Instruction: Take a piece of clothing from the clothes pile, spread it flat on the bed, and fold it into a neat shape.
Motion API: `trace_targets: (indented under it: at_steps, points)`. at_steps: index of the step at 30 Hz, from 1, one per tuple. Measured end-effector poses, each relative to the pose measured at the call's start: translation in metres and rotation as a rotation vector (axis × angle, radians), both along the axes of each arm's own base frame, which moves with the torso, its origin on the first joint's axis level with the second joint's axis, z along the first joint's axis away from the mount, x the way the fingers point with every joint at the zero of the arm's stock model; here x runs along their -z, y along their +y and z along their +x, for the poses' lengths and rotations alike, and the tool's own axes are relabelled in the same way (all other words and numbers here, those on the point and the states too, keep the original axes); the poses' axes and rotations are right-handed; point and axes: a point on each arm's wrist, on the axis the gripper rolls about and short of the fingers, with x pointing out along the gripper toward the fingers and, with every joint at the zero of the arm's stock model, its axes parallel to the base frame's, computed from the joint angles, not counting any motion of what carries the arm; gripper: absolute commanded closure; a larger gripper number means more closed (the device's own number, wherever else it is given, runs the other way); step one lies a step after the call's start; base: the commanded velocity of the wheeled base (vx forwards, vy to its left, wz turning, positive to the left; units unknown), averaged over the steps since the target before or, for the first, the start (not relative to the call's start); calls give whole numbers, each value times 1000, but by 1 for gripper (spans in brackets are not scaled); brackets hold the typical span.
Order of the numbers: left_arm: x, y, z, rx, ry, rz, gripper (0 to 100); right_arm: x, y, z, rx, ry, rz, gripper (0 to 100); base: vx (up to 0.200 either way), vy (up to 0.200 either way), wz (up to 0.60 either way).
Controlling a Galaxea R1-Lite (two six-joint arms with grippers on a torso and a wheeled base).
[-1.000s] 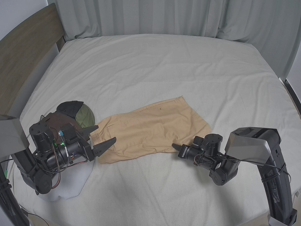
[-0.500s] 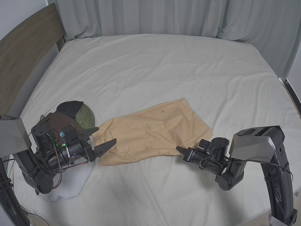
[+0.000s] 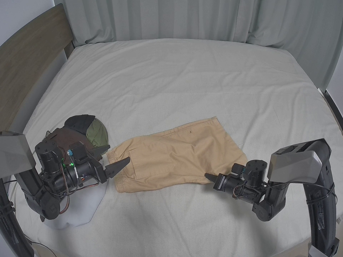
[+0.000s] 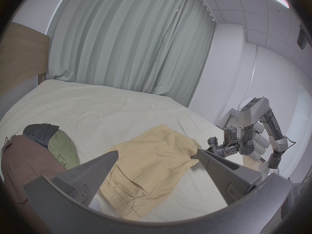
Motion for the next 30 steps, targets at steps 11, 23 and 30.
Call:
trace_targets:
  at_steps: [11,23,30]
  points:
    - [1,0,-1,-1,4,1,0,-11,-8,-38,7,73,-53,100,0,0,0]
    - [1,0,-1,0,8,0,0,-12,-21,-76,19,172,-123,100,0,0,0]
    - [2,0,-2,1,10,1,0,-11,-23,-80,27,189,-133,100,0,0,0]
